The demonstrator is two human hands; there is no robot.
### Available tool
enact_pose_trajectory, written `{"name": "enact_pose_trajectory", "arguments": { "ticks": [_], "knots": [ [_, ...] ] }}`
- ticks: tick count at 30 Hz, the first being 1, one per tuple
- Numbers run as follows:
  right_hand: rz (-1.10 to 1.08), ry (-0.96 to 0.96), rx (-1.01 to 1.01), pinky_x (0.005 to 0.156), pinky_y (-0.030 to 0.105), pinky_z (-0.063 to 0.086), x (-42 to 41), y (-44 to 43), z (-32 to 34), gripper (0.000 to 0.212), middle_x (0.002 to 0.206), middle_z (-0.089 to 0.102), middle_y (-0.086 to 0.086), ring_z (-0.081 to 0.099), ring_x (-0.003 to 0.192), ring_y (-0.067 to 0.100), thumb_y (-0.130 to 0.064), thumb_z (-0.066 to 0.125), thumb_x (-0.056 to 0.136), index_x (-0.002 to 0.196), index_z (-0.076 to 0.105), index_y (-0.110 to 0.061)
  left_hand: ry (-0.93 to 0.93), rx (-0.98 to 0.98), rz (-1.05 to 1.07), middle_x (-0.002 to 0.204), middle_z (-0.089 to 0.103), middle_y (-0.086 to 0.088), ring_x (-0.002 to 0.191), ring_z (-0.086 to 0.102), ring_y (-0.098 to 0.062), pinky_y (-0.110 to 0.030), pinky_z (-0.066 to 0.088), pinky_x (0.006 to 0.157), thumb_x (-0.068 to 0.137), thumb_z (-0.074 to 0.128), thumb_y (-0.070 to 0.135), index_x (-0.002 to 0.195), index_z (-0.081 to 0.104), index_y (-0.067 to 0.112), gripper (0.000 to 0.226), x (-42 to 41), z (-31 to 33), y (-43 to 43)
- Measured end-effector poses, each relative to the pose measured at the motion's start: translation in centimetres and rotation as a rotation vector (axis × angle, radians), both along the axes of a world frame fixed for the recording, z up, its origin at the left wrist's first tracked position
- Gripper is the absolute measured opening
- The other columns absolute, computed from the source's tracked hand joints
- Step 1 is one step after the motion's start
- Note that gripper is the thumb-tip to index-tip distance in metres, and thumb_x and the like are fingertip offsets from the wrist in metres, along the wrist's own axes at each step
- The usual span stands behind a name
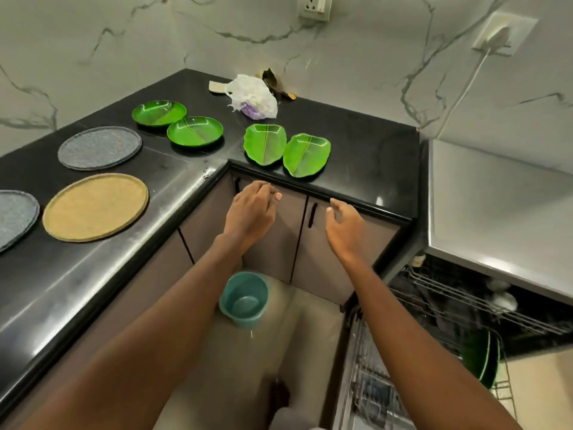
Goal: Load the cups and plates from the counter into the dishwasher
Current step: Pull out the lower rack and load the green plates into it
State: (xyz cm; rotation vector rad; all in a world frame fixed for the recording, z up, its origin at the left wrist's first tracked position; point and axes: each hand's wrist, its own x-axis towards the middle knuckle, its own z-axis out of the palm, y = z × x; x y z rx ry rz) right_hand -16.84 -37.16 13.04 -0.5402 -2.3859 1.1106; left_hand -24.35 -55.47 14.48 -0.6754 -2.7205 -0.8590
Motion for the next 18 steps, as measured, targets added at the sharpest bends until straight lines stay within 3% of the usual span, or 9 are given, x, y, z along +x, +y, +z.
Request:
{"name": "enact_pose_trajectory", "arguments": {
  "ticks": [5, 11, 18],
  "knots": [
    [-0.044, -0.009, 0.021, 0.095, 0.03, 0.042, -7.8, 1.6, -0.7, 0.03, 0.118, 0.067, 0.009, 0.059, 0.111, 0.023, -0.018, 0.054, 0.093, 0.119, 0.065, -0.008, 0.0, 0.021, 0.001, 0.121, 0.057, -0.003, 0.115, 0.051, -0.022, -0.035, 0.035, 0.1, 0.099, 0.043, 0.031, 0.112, 0.063, 0.012, 0.03, -6.2, 0.2, 1.6],
    [-0.099, -0.175, 0.035, 0.087, 0.032, 0.045, -17.7, 4.7, -2.2, 0.033, 0.119, 0.065, 0.008, 0.059, 0.11, 0.027, -0.024, 0.051, 0.091, 0.12, 0.063, -0.014, -0.046, 0.023, 0.021, 0.118, 0.058, -0.006, 0.112, 0.052, -0.025, -0.036, 0.038, 0.096, 0.099, 0.046, 0.03, 0.112, 0.063, 0.01, 0.029, -15.3, -0.9, 4.6],
    [-0.138, -0.392, -0.004, 0.089, 0.038, 0.043, -26.1, 7.7, -3.6, 0.04, 0.131, 0.049, 0.012, 0.054, 0.114, 0.035, -0.028, 0.052, 0.092, 0.128, 0.049, -0.01, -0.178, -0.057, 0.032, 0.127, 0.055, -0.012, 0.117, 0.051, -0.03, -0.037, 0.036, 0.099, 0.098, 0.047, 0.028, 0.124, 0.055, 0.007, 0.034, -24.6, -2.1, 8.5]
  ]
}}
